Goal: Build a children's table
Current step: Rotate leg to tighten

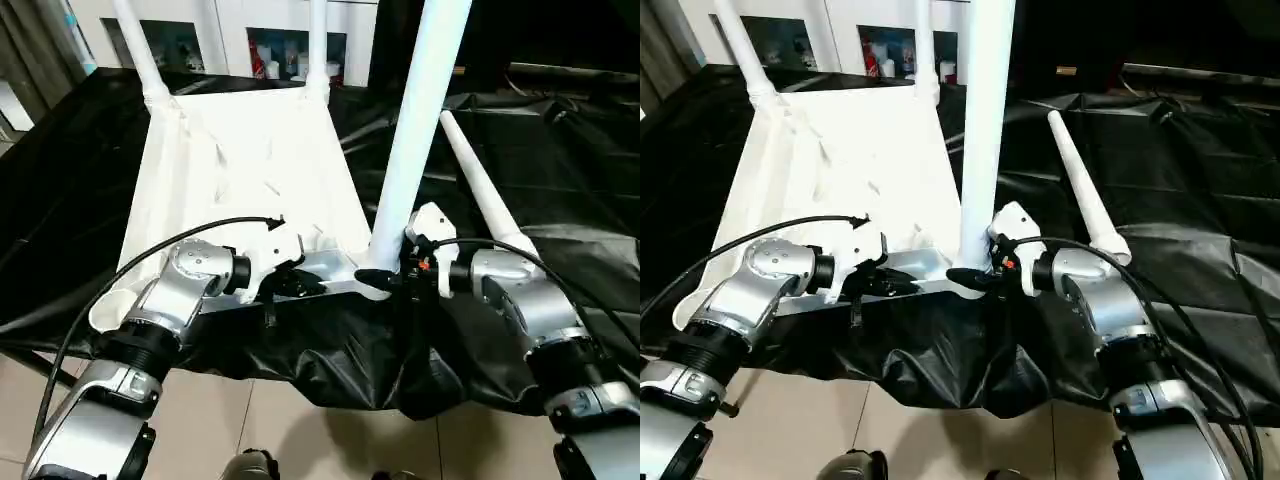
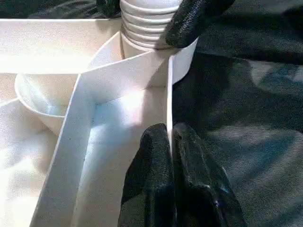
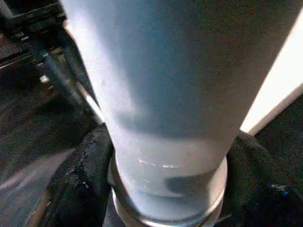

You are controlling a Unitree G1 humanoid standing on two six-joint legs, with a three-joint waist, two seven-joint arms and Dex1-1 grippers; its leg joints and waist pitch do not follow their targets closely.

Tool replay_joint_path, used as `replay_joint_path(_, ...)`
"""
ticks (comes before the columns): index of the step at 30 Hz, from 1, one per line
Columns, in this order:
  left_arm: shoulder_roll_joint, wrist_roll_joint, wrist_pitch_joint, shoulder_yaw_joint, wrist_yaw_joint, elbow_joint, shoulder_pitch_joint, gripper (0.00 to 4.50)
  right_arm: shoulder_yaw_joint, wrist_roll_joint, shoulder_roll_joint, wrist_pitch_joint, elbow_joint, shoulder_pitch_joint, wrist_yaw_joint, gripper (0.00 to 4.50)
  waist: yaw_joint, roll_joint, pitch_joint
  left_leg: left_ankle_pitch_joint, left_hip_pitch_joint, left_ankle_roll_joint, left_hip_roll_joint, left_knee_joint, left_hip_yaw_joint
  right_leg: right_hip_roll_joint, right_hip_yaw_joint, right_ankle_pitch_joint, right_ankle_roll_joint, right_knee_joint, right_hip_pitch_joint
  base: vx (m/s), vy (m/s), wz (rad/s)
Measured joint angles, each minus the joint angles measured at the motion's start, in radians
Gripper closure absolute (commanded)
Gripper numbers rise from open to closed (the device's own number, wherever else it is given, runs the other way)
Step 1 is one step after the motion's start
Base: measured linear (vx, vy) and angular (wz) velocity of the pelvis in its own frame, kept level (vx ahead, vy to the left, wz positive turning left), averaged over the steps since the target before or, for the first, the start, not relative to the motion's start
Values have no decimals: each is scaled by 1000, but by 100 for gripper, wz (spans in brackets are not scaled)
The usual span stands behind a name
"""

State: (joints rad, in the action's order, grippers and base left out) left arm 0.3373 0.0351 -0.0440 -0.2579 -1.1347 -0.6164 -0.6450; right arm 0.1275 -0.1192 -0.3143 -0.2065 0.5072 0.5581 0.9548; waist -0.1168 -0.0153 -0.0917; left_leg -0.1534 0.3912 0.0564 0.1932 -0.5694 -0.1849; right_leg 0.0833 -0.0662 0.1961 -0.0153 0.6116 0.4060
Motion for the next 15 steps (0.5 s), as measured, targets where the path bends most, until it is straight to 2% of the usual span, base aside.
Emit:
replay_joint_path(7, -95, 38, -46, 6, 183, -103, -68, 450, -99, 4, 116, 6, 99, 26, -299, 176, 6, 2, 1, -1, -6, 2, -1, 1, -1, 2, 1, -2, 2, 1, -4, 0, 0, 0)
replay_joint_path(11, -227, 60, -125, 19, 378, -217, -155, 450, -198, 11, 231, 38, 188, 69, -645, 176, 5, 2, 3, 0, -8, 2, -3, 2, -4, 5, 1, -3, 1, 0, -6, 0, 0, 0)
replay_joint_path(15, -257, 64, -131, 19, 427, -236, -161, 450, -209, 15, 255, 72, 244, 91, -728, 176, 6, 1, 9, 0, -9, 1, -3, 2, -9, 8, 1, -3, 1, -1, -8, 0, 0, 0)
